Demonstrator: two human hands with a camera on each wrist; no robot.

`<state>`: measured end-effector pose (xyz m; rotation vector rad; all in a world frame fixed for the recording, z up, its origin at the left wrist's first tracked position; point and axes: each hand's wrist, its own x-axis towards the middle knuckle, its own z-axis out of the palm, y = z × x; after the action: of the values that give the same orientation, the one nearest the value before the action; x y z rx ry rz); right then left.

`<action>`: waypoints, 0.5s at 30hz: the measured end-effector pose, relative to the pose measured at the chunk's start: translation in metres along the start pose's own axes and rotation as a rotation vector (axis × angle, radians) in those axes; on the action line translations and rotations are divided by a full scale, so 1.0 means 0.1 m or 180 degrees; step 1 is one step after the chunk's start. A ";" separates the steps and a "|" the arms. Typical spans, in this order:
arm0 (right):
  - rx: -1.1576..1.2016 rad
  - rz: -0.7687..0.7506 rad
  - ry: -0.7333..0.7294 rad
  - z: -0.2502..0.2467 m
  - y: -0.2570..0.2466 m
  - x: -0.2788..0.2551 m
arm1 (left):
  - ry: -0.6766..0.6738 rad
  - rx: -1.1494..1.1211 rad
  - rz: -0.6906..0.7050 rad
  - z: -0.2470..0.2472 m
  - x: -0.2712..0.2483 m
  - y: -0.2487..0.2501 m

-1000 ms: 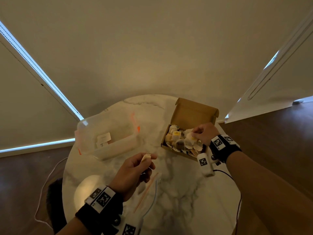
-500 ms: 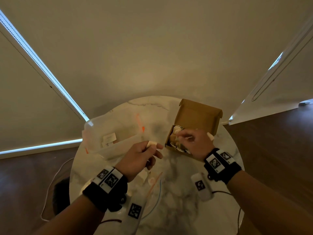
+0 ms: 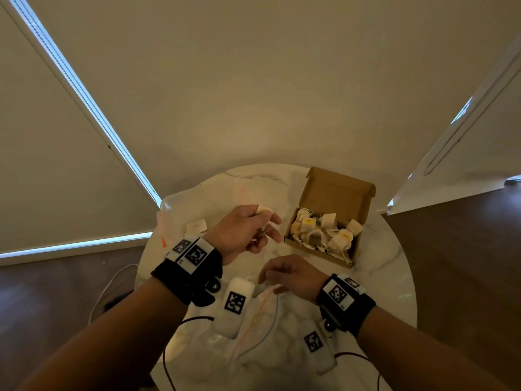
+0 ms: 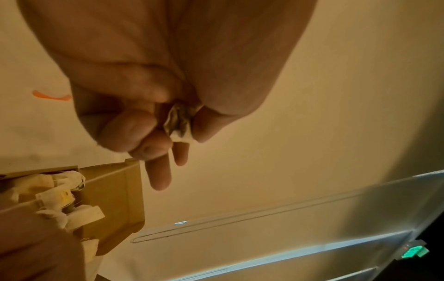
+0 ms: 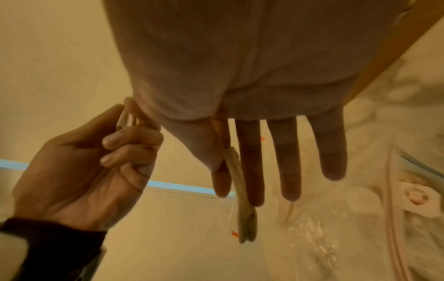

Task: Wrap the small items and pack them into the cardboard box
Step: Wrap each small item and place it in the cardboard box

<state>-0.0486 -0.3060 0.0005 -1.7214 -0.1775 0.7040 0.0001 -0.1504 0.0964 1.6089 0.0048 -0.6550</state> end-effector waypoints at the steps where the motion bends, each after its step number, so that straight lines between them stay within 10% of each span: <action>1: 0.0195 0.0181 -0.0003 0.00 0.02 -0.02 | 0.0051 -0.0051 -0.0050 -0.01 0.00 0.01; 9: 0.1061 0.0161 0.0665 -0.30 -0.05 -0.24 | 0.1218 0.0615 -0.0188 -0.21 0.12 -0.25; 15: 0.1033 -0.0045 0.0632 -0.41 -0.10 -0.27 | 0.1048 -0.1066 0.0004 -0.16 0.04 -0.47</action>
<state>-0.0457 -0.3497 0.0238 -1.4650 0.0606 0.5153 -0.0075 -0.1295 0.0513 1.3736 0.3387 -0.3588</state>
